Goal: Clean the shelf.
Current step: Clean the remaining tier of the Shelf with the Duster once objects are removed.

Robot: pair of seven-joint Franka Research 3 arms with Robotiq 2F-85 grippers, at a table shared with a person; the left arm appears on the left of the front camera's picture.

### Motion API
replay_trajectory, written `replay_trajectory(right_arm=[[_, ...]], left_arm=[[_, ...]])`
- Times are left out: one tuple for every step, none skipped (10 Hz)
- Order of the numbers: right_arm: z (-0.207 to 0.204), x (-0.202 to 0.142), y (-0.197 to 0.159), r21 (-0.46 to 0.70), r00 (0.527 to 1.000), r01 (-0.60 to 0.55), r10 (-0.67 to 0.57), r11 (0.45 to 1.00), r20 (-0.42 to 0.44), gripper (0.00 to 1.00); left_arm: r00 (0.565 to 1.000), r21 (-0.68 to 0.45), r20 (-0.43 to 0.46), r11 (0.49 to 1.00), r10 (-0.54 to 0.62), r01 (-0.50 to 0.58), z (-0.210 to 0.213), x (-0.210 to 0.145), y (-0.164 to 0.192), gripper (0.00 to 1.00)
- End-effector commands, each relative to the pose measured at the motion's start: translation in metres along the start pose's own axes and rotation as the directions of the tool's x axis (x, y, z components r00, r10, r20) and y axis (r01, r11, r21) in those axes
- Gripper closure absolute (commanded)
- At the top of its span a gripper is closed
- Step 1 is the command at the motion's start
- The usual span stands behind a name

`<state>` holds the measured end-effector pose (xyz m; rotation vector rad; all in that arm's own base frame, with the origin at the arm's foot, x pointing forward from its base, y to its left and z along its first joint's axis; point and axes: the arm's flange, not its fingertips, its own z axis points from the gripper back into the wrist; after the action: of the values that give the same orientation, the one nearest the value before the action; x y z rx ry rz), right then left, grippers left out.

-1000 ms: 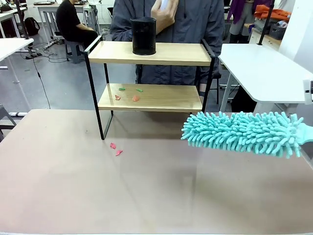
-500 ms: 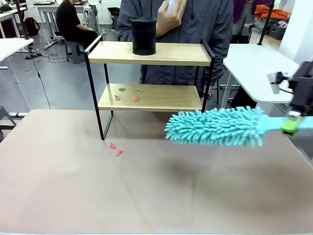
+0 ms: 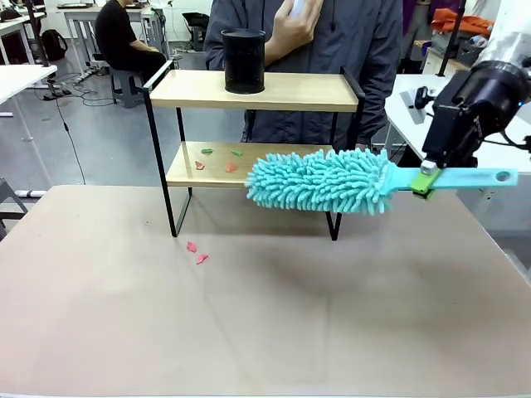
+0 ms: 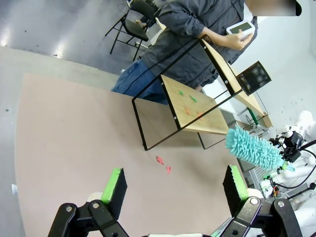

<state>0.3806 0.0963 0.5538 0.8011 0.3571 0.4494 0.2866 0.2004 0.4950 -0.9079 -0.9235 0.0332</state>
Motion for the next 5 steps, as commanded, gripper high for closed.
replay_trajectory(right_arm=[[-0.010, 0.008, -0.002, -0.023, 0.996, -0.051, 0.052, 0.998, 0.070, 0.88], [-0.018, 0.014, -0.005, -0.040, 0.992, -0.041, 0.046, 0.998, 0.115, 0.88], [-0.025, 0.021, -0.006, -0.065, 0.983, -0.037, 0.048, 0.997, 0.175, 0.88], [-0.031, 0.025, -0.006, -0.081, 0.968, -0.038, 0.056, 0.996, 0.243, 0.88], [-0.031, 0.026, -0.008, -0.061, 0.945, -0.028, 0.047, 0.998, 0.324, 0.88]], left_arm=[[1.000, -0.015, 0.020, 1.000, -0.017, 0.017, -0.002, -0.002, 0.000, 0.00], [1.000, -0.015, 0.020, 1.000, -0.017, 0.017, -0.002, -0.002, 0.000, 0.00], [1.000, -0.015, 0.020, 1.000, -0.017, 0.017, -0.002, -0.002, 0.000, 0.00], [1.000, -0.015, 0.020, 1.000, -0.017, 0.017, -0.002, -0.002, 0.000, 0.00], [1.000, -0.015, 0.020, 1.000, -0.017, 0.017, -0.002, -0.002, 0.000, 0.00]])
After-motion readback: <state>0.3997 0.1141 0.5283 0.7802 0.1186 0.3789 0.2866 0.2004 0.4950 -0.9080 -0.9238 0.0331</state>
